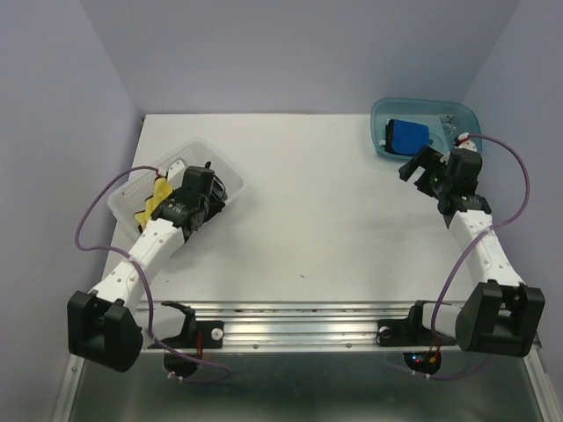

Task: Fold and stack the towels
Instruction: Grab crumpled towel

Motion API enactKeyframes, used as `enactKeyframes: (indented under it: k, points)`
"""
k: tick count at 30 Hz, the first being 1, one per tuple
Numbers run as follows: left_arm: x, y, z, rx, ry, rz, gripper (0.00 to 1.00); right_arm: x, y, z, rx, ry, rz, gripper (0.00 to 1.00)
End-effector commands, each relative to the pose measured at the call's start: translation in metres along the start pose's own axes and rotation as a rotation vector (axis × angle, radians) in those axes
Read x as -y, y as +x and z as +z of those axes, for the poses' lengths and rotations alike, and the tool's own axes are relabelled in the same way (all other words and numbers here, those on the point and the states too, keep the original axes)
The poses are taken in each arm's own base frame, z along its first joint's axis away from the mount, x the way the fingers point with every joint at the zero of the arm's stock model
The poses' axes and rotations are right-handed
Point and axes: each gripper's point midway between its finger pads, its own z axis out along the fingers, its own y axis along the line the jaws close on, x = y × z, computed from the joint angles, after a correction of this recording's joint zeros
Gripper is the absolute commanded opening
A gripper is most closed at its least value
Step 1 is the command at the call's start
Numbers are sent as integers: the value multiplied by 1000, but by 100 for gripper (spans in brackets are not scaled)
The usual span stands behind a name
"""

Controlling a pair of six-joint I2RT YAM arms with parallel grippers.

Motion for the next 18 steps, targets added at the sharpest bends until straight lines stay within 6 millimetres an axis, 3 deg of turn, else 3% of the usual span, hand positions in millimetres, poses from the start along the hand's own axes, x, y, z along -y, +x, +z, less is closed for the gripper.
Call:
enactKeyframes:
  k: [1, 3, 6, 9, 11, 14, 16, 18]
  points:
    - [12, -17, -1, 51, 17, -13, 39, 0, -7, 2, 31, 3, -4, 100]
    - [12, -14, 4, 44, 11, -14, 36, 1, -5, 3, 29, 5, -2, 100]
    - [12, -14, 8, 44, -3, -16, 0, 0, -6, 2, 32, 4, -3, 100]
    - [17, -23, 4, 68, 8, 5, 0, 0, -7, 1, 35, 3, -5, 100]
    - [30, -40, -10, 108, 59, 6, 0, -4, -7, -1, 35, -14, -7, 100]
    - [55, -68, -40, 181, 184, 26, 0, -9, -7, -4, 34, -44, -4, 100]
    - [81, -99, -76, 274, 320, 22, 0, -11, -8, -7, 42, -49, 12, 100]
    - [93, -118, -100, 340, 386, 16, 0, -12, -11, -11, 54, -47, 24, 100]
